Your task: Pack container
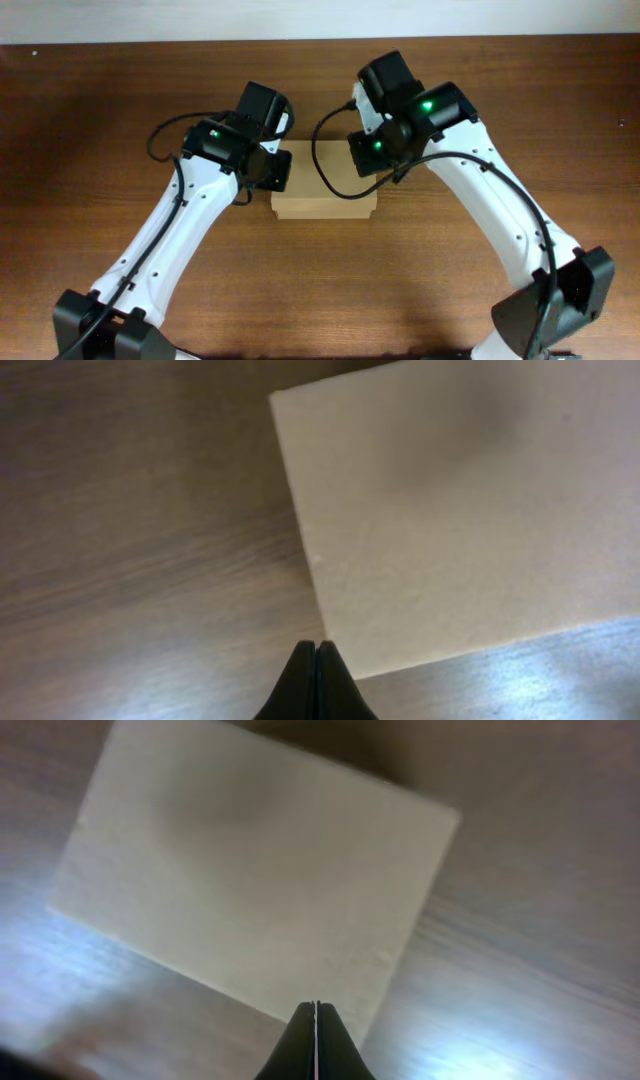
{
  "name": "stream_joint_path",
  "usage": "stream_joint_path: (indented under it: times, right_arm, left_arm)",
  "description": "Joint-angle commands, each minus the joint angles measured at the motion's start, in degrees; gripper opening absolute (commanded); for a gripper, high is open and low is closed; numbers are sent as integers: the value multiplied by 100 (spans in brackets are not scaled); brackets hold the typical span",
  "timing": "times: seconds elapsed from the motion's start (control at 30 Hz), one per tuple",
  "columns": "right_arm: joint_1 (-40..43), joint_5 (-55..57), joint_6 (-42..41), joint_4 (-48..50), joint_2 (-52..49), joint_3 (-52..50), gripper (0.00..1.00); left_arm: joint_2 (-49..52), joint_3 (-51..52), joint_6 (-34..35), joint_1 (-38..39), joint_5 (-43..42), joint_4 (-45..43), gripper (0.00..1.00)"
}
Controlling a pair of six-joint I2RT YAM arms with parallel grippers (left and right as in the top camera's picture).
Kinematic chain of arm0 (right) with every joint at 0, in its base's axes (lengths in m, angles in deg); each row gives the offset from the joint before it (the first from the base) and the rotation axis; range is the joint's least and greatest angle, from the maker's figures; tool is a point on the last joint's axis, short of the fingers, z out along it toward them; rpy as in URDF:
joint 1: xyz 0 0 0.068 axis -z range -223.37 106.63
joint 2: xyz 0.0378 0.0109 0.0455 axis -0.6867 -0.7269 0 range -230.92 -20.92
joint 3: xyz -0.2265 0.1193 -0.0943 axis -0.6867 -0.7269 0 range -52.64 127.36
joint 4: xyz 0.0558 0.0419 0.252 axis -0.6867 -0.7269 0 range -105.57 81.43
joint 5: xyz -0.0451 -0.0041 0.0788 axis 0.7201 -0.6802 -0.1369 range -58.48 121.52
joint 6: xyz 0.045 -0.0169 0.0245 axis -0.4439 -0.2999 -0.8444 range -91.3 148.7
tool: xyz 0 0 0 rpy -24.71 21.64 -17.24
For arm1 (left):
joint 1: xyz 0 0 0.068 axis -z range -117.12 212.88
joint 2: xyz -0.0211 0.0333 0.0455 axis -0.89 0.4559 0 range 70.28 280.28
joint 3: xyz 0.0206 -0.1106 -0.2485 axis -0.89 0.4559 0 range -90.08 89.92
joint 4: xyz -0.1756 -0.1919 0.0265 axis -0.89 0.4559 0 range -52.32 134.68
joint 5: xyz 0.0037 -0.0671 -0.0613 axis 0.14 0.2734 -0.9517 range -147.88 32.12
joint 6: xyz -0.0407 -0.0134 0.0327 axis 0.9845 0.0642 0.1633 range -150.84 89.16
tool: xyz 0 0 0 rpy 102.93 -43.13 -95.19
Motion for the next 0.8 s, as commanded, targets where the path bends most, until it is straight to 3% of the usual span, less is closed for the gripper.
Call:
stream_joint_path:
  times: [0.0,0.37,0.77]
  right_arm:
    - [166,-835,59,127,-17,-509,4]
    - [166,-935,-103,695,-17,-1720,4]
    - [168,-870,-111,1047,-17,-2026,4]
  left_arm:
    - [57,70,-212,-15,-310,-116,2]
    - [640,125,-210,-15,-468,-140,1]
    - [1266,138,-212,-15,-522,-144,2]
